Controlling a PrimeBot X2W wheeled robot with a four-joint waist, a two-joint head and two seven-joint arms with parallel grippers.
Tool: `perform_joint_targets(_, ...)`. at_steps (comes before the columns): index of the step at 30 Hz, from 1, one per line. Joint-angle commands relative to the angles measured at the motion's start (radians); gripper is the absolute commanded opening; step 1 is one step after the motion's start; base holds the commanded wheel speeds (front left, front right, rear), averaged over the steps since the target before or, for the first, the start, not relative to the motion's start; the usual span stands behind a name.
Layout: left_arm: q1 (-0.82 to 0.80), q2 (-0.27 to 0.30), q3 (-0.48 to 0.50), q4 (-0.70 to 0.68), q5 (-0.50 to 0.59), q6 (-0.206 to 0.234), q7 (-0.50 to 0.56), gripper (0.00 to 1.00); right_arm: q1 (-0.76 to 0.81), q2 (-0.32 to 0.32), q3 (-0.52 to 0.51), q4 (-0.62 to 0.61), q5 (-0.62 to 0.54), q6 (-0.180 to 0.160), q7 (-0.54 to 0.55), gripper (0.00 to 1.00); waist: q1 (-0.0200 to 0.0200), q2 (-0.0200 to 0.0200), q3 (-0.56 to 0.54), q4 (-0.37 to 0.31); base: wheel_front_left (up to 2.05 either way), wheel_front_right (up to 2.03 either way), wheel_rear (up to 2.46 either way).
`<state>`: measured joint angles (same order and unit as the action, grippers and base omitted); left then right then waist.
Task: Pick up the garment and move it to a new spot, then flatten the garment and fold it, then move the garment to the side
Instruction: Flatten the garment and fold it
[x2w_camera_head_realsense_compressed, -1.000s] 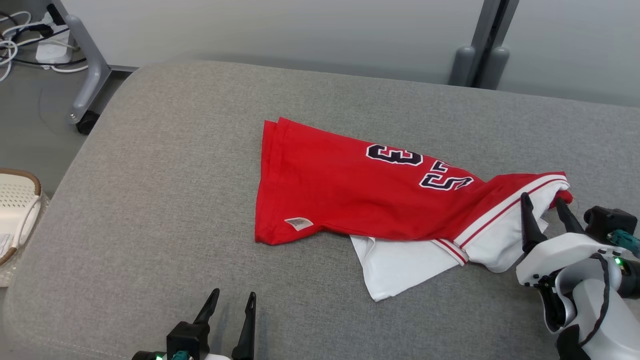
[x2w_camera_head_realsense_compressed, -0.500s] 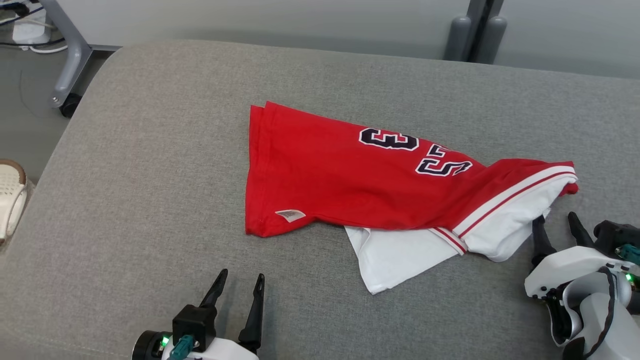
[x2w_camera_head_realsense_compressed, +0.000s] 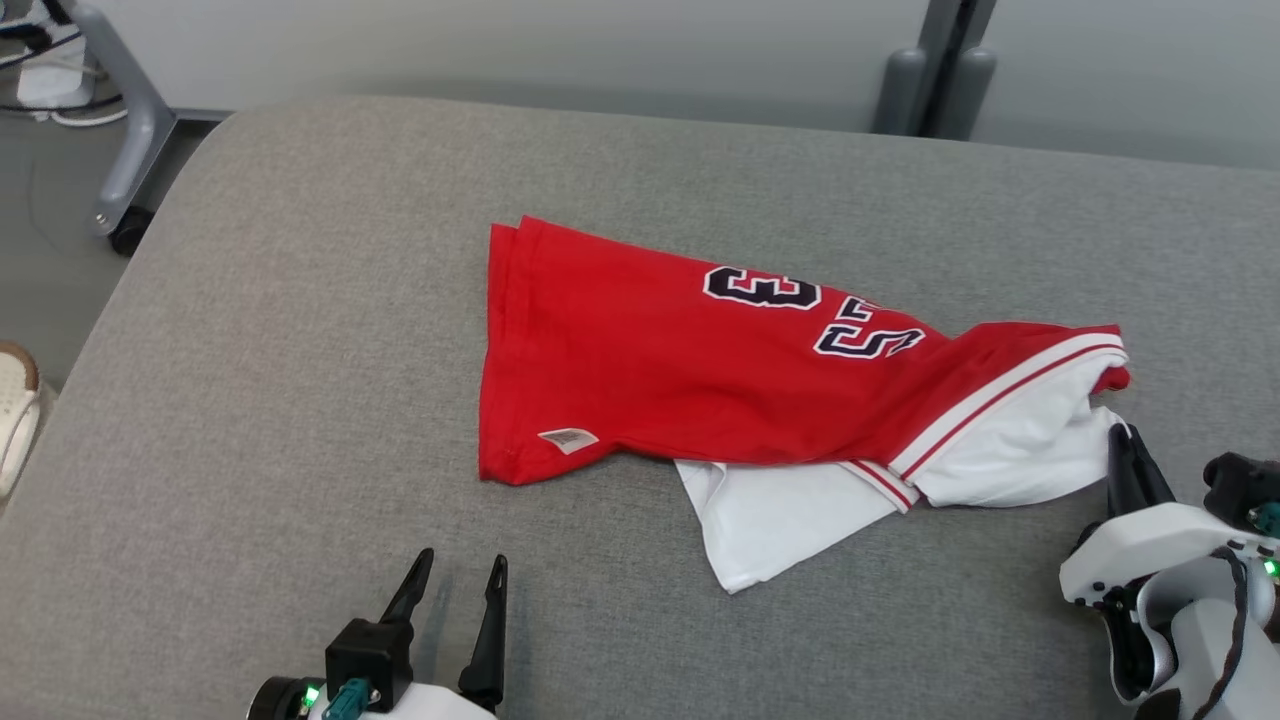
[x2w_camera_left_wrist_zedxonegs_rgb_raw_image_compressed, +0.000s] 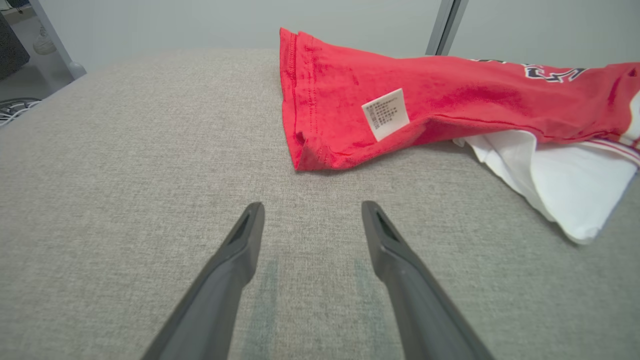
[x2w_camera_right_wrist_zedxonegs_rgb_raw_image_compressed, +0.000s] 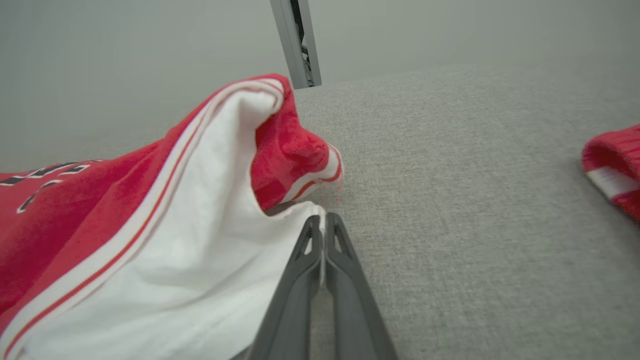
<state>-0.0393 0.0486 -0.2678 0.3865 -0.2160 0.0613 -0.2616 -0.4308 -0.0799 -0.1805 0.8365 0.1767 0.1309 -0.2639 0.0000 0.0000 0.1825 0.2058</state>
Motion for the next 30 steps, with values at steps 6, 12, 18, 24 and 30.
perform_joint_targets(6,0.031,0.004,0.02,0.003,0.011,-0.005,-0.005,1.0,0.118,0.01,0.036,-0.153,0.077,0.0,0.0,0.0,0.0,0.0,-0.104,-0.109,0.0,0.0,0.0)
perform_joint_targets(12,0.068,0.004,0.029,0.012,0.003,0.002,-0.005,1.0,0.231,0.011,0.081,-0.301,0.152,0.0,0.0,0.0,0.0,0.0,-0.18,-0.175,0.0,0.0,0.0)
perform_joint_targets(18,0.097,0.004,0.04,0.019,0.003,0.001,-0.005,1.0,0.331,0.008,0.115,-0.365,0.209,0.0,0.009,0.0,0.0,0.0,-0.209,-0.199,0.0,0.0,0.0)
perform_joint_targets(24,0.102,0.004,0.047,0.029,0.009,-0.001,-0.005,1.0,0.389,-0.008,0.116,-0.282,0.157,0.0,0.02,0.11,0.0,0.0,-0.219,-0.192,0.0,0.0,0.0)
perform_joint_targets(30,0.09,0.004,0.053,0.044,-0.001,0.003,-0.005,1.0,0.337,0.014,0.055,-0.219,0.063,0.0,0.001,1.0,0.0,0.0,-0.215,-0.195,0.0,0.0,0.0)
